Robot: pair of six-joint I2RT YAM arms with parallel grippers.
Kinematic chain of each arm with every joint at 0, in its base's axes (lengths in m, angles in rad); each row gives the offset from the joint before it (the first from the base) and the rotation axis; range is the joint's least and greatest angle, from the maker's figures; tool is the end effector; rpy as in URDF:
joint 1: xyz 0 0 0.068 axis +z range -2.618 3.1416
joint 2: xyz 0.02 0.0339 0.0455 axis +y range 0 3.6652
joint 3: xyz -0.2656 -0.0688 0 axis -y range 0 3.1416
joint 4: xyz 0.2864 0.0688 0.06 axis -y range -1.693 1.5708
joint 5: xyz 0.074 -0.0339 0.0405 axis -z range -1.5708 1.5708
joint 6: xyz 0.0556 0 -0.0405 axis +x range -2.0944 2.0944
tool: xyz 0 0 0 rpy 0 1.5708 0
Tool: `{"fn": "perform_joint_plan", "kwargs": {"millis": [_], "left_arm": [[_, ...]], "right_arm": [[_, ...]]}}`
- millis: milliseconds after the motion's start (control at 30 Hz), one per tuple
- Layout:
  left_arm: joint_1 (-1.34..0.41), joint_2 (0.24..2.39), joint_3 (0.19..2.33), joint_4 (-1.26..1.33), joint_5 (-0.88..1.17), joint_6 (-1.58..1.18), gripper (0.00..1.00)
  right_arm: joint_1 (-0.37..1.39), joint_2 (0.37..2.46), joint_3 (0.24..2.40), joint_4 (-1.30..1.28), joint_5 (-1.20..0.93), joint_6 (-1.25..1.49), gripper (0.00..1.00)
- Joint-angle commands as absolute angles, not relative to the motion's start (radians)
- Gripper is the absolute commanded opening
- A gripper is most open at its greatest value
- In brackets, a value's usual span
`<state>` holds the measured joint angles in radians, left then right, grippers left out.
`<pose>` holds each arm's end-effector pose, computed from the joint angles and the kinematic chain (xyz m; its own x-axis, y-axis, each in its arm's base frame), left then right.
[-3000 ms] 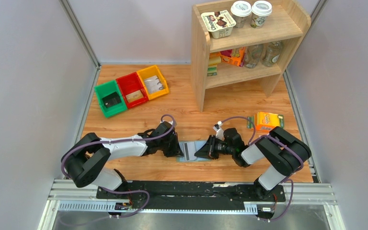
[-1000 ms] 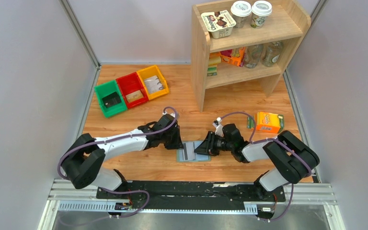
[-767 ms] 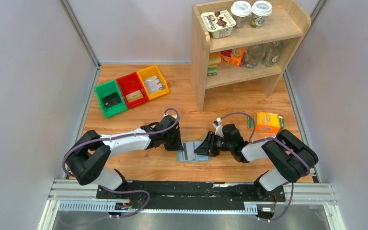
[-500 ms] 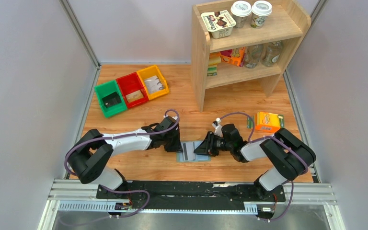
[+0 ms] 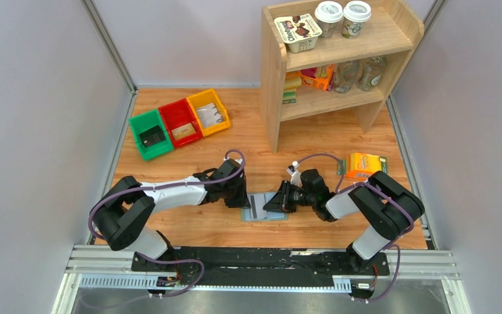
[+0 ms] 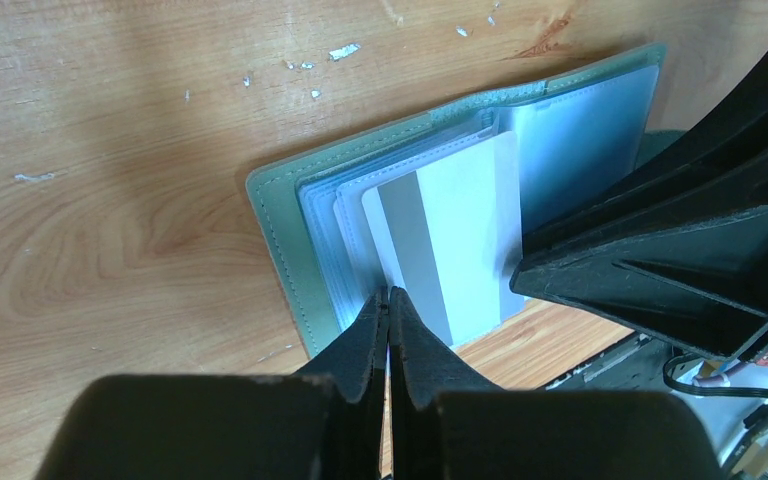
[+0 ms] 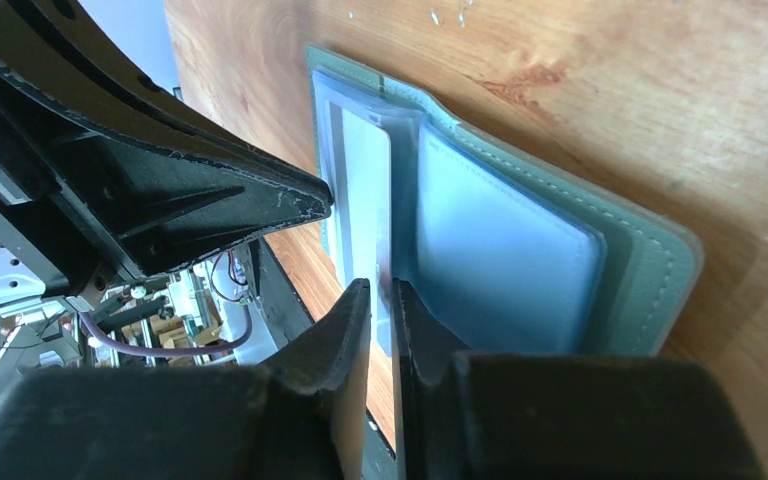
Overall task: Take the credit cards out of the card holder
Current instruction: Remove the credit card from the card holder.
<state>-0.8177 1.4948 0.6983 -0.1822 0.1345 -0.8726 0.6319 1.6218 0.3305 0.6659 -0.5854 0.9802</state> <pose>0.2100 -0.2349 0.1084 -0.9578 -0.0882 -0.2735 0.0630 0.8643 -0.4990 0.1979 0.1830 0.0496 -0.9722 0.1463 -0.1828 -0.0831 0.5144 0.8535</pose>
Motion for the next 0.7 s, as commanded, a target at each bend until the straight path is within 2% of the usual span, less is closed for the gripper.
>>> {"fn": "perform_joint_plan", "kwargs": {"millis": [0,167,667], "left_arm": [[-0.821,1.514,0.675,-0.190,0.124,-0.868,0.02],[-0.821,1.514,0.675,-0.193,0.121,-0.870,0.02],[-0.821,1.525,0.675,-0.193,0.121,-0.868,0.01]], "right_arm": [[0.637,1.631,0.345,0.742,-0.603,0.985,0.13],[0.634,1.623,0.336,0.746,-0.604,0.982,0.00],[0.611,1.520,0.334,0.575,-0.557,0.913,0.00]]}}
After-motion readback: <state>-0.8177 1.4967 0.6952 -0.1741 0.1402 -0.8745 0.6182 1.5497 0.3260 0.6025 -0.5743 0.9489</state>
